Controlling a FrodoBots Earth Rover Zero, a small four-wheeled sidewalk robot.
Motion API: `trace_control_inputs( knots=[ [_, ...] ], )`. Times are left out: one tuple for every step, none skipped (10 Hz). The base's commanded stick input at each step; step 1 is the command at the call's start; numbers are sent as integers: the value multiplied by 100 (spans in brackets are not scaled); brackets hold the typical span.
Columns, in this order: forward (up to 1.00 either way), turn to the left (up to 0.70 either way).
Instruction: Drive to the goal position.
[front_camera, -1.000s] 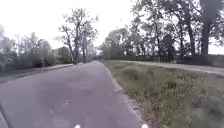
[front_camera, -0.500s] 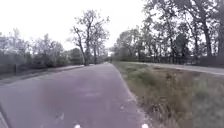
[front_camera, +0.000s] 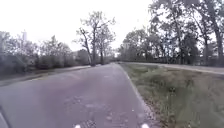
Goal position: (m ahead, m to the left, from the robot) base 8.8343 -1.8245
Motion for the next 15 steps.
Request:
trace_control_inputs(
  knots=[
    [100,-40],
    [100,-40],
    [100,-2],
    [100,0],
    [100,0],
    [100,0],
    [100,0],
    [100,0],
    [100,0],
    [100,0],
    [100,0],
    [100,0],
    [100,0],
    [100,0],
    [100,0]
  ],
)
